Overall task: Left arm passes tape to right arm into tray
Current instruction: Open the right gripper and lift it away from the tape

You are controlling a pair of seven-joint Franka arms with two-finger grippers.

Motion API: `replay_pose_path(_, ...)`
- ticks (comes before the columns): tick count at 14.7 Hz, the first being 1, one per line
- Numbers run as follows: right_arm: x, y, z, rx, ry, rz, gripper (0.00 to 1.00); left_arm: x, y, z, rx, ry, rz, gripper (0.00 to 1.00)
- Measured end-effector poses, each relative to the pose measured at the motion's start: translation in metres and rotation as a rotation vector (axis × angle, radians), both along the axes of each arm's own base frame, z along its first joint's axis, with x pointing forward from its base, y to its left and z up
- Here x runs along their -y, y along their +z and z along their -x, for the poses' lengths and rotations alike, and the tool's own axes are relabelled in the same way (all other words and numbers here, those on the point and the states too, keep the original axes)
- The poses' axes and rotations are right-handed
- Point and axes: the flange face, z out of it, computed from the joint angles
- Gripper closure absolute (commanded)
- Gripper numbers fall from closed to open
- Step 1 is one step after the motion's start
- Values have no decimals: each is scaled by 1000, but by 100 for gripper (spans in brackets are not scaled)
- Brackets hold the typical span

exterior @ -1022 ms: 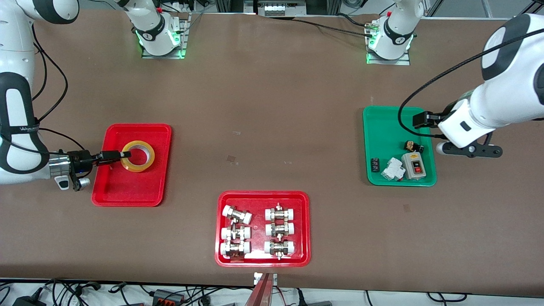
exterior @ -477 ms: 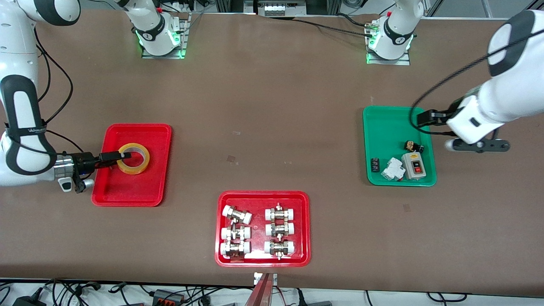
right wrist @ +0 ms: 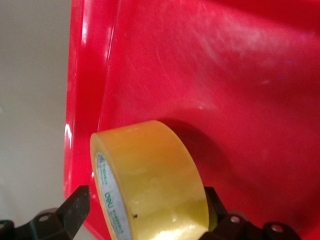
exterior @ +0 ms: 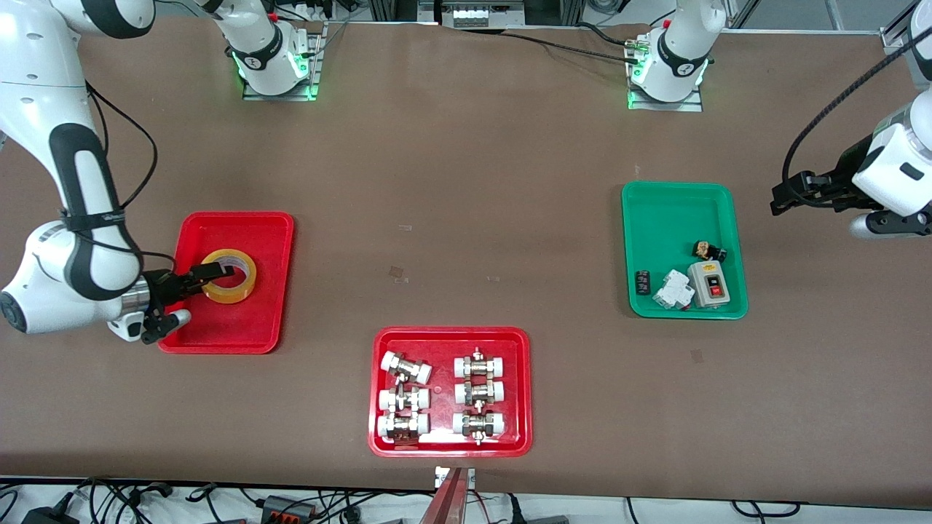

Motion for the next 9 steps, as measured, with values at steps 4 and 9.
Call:
replay_pose_path(4,-4,-1,-3,20,60,69,0,16,4,3,7,-52,-44,0)
replay_pose_path(9,-21,12,-11,62,198,197,0,15,11,10,-8,-47,-37,0)
